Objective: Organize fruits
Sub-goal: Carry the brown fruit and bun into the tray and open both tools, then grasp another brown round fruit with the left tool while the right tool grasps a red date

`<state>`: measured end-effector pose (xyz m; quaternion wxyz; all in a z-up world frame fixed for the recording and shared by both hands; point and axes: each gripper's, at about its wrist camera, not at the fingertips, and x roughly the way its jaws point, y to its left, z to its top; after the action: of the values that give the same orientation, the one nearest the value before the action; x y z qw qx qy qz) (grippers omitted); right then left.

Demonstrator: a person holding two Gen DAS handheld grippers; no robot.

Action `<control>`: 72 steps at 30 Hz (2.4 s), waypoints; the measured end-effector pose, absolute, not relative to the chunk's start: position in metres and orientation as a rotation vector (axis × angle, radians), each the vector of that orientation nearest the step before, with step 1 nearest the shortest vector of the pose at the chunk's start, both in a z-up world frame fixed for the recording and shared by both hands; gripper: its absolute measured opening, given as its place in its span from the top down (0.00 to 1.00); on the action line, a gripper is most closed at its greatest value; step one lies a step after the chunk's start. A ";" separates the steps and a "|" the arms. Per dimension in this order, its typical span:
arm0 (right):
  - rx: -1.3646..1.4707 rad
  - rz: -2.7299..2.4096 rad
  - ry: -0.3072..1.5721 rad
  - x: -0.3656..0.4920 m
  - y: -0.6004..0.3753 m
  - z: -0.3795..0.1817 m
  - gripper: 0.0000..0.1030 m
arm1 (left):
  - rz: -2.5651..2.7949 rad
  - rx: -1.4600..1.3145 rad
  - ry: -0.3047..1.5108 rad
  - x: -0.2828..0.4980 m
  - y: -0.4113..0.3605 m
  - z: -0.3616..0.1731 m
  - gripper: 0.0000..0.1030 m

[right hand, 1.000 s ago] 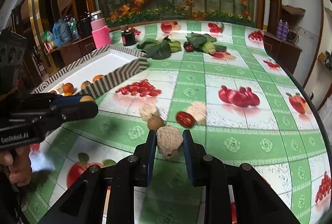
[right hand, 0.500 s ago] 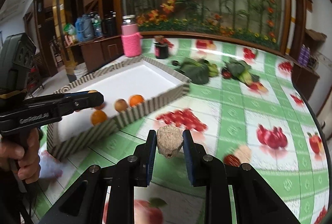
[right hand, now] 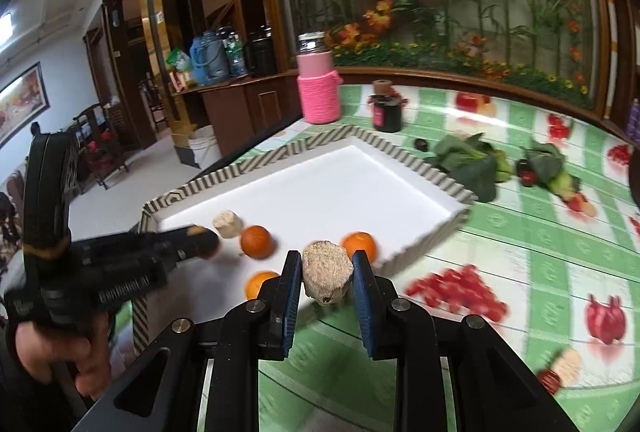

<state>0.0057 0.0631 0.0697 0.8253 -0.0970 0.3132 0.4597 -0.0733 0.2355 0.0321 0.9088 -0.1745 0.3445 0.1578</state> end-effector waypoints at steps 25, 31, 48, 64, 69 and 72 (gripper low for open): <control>-0.241 1.027 0.737 0.016 0.126 0.034 0.76 | 0.369 -0.319 0.822 -0.061 0.232 0.015 0.78; -0.251 1.024 0.746 0.015 0.128 0.032 0.76 | 0.384 -0.331 0.823 -0.061 0.235 0.015 0.78; -0.246 1.036 0.752 0.014 0.127 0.031 0.76 | 0.403 -0.327 0.825 -0.060 0.234 0.014 0.76; -0.123 0.927 0.559 0.028 0.037 0.083 0.75 | 0.353 -0.295 0.652 -0.074 0.220 0.043 0.53; -0.088 0.801 0.526 0.051 -0.068 0.088 0.75 | 0.165 -0.200 0.569 -0.070 0.177 0.059 0.53; -0.100 0.753 0.586 0.063 -0.108 0.071 0.75 | 0.018 -0.155 0.603 -0.053 0.139 0.056 0.53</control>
<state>0.0626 -0.1083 0.0706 0.8871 -0.0480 0.2819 0.3623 -0.0533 0.1385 0.0562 0.9520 -0.0762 0.2965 0.0090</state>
